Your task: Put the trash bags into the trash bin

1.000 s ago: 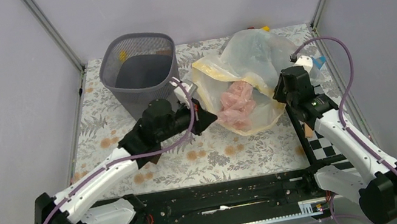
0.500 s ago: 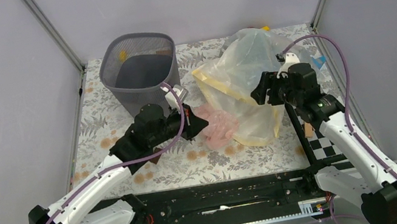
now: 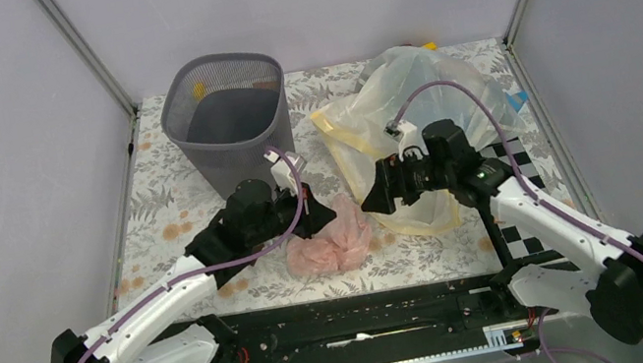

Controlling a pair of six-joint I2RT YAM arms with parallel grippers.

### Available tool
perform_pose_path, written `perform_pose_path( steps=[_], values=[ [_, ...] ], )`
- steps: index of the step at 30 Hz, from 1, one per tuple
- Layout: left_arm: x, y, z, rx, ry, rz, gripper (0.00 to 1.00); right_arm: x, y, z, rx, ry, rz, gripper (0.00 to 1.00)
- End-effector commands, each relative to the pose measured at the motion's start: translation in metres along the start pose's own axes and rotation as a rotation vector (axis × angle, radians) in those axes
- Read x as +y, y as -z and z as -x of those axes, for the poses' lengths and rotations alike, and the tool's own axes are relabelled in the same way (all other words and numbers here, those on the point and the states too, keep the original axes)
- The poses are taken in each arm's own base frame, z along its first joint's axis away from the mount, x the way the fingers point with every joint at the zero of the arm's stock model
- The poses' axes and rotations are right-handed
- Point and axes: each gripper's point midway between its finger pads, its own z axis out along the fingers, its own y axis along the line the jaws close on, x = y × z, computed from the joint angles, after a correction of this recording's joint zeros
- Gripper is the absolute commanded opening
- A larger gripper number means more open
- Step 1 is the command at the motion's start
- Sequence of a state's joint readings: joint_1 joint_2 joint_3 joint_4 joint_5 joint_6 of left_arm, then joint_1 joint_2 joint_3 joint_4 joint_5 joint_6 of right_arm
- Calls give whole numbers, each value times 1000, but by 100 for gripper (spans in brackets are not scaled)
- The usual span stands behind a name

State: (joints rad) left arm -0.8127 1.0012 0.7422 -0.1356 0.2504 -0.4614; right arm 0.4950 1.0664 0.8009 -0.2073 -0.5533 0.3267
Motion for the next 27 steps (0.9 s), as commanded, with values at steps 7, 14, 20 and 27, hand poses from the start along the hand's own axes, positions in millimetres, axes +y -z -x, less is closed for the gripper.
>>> perform_pose_path(
  steps=[7, 14, 20, 27],
  values=[
    [-32, 26, 54, -208, 37, -92, 0, 18, -33, -21, 56, 29, 140, 89],
    [-48, 47, 81, -295, 61, -138, 0, 32, -30, -8, -18, 48, 197, 44],
    [9, 51, 77, -335, 78, 151, 22, -5, -17, 11, -131, 16, -79, 0],
    [57, 40, 30, -216, 135, 348, 78, -31, -20, -4, -75, -32, -200, 0]
  ],
)
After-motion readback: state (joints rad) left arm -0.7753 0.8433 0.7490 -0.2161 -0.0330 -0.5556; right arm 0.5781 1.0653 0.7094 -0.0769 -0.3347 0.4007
